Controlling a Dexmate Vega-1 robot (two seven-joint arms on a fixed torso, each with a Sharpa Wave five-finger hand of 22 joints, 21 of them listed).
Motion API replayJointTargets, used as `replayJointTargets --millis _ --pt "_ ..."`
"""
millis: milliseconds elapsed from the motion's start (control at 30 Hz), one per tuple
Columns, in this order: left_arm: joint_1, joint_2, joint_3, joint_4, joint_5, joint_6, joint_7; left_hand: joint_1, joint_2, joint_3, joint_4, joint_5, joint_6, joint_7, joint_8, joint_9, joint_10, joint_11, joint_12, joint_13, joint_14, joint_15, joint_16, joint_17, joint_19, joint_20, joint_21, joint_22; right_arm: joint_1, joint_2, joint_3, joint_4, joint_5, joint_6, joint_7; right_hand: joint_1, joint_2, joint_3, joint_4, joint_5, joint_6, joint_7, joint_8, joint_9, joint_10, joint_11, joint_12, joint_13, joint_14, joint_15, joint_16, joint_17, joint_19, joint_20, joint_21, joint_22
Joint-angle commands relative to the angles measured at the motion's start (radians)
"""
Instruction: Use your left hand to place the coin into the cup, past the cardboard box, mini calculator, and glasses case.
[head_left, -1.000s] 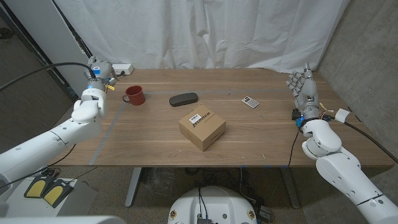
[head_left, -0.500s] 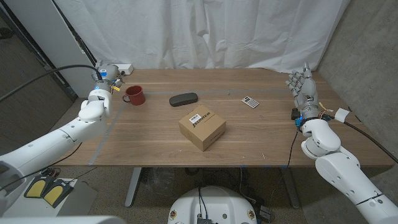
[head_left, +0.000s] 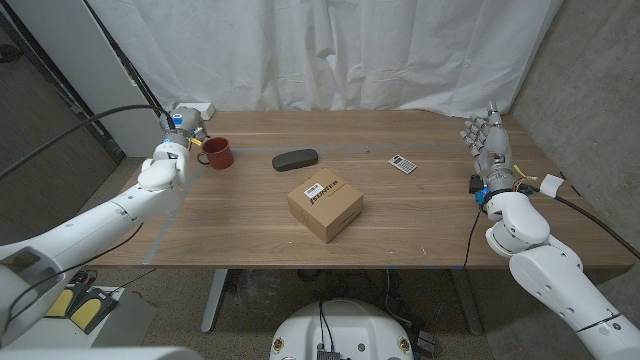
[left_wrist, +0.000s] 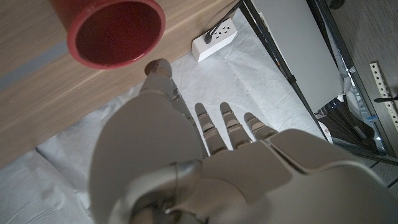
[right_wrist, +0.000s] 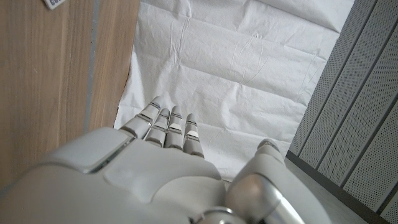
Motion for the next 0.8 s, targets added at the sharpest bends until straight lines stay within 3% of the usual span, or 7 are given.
replayJointTargets --millis 33,800 --pt "-0.063 -0.050 0.051 0.093 -0.005 -0.051 -0.004 -0.025 0.014 0.012 0.001 0.006 0.001 -0.010 0.134 0.038 0.001 -0.001 -0.006 0.003 0.002 -0.113 -0.002 0.002 -0.007 -0.002 0.000 0.003 -0.028 0.002 0.018 -0.031 -0.012 -0.015 -0.022 0.005 0.006 0.002 -0.002 0.000 0.005 0.000 -0.001 0.001 0.010 -0.001 -0.003 0.004 0.010 0.004 0.003 0.003 0.009 -0.003 -0.004 0.002" --pt "-0.032 -0.033 0.051 0.079 -0.034 -0.021 0.001 -0.029 0.014 0.017 0.000 0.006 -0.005 -0.011 0.142 0.027 -0.004 -0.001 -0.009 0.005 -0.003 -0.111 -0.004 0.002 -0.010 0.002 0.000 0.003 0.007 -0.002 0.006 -0.015 -0.002 -0.042 -0.004 0.007 0.009 0.002 -0.003 0.000 0.005 -0.001 -0.001 0.001 0.010 0.000 -0.003 0.004 0.009 0.002 0.003 0.003 0.008 -0.002 -0.004 0.002"
